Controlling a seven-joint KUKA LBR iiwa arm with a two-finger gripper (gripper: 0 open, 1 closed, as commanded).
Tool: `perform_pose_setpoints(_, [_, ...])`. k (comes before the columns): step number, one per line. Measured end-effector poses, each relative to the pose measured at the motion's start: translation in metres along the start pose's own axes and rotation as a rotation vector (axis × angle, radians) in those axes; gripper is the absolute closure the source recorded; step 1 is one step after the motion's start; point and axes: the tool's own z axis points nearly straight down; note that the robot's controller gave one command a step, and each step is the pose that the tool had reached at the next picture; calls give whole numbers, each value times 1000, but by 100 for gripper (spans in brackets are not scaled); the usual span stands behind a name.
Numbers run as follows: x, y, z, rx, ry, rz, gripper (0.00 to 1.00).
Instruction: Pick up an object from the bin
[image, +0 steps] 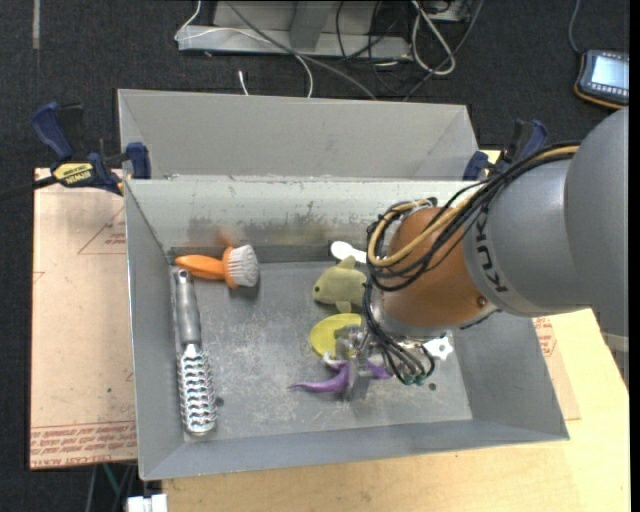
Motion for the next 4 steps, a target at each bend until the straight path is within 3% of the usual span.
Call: perform_pose_setpoints(4, [0, 1, -30, -2, -1, 3, 100])
